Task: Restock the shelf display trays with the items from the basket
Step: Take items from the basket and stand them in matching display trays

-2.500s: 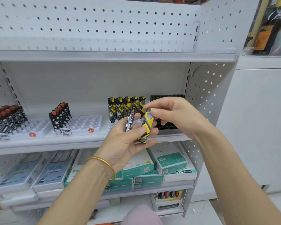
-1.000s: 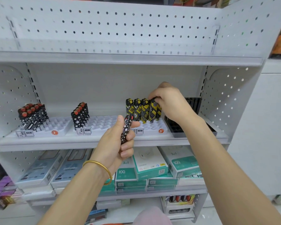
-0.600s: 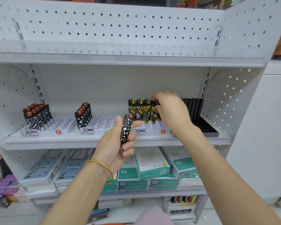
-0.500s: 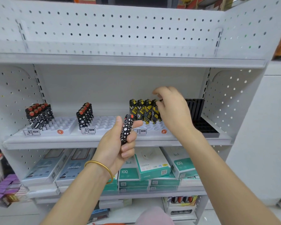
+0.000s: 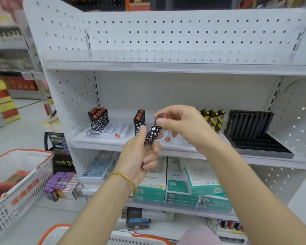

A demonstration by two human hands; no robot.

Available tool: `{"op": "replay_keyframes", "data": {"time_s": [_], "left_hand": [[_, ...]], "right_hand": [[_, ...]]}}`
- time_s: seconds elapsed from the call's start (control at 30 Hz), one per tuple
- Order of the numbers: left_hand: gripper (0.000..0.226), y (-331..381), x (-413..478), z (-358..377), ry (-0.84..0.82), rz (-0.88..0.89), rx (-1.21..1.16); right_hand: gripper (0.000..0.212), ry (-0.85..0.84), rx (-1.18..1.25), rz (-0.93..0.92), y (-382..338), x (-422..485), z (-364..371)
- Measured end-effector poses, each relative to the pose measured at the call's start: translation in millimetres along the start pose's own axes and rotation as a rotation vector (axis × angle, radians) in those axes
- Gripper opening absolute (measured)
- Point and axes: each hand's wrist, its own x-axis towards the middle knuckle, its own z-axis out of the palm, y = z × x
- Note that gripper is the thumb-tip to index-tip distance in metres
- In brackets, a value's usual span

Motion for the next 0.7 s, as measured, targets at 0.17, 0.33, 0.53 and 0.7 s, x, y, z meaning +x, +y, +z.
{"op": "replay_keyframes", "data": {"time_s": [0.17,0.33,0.53,0.7], "left_hand": [[0.028,10,-4,-32,0.156,0.169,0.23],[0.018,15,2,-69,0.398,0.526,0.801],[0.035,16,9,-109,0.515,0.695,1.39],[0.04,14,21,-118,0.461,0.74,1.689]], "right_hand": [[0.014,0.189,0.02,-0.043,-5,24,24],[0.019,0.161,-0.202,-0.167,-20,64,62],[0.026,0.019,-0.656,-0.134,-4,131,97],[0.03,-0.041,-0.784,-0.043,1,165,112]]}}
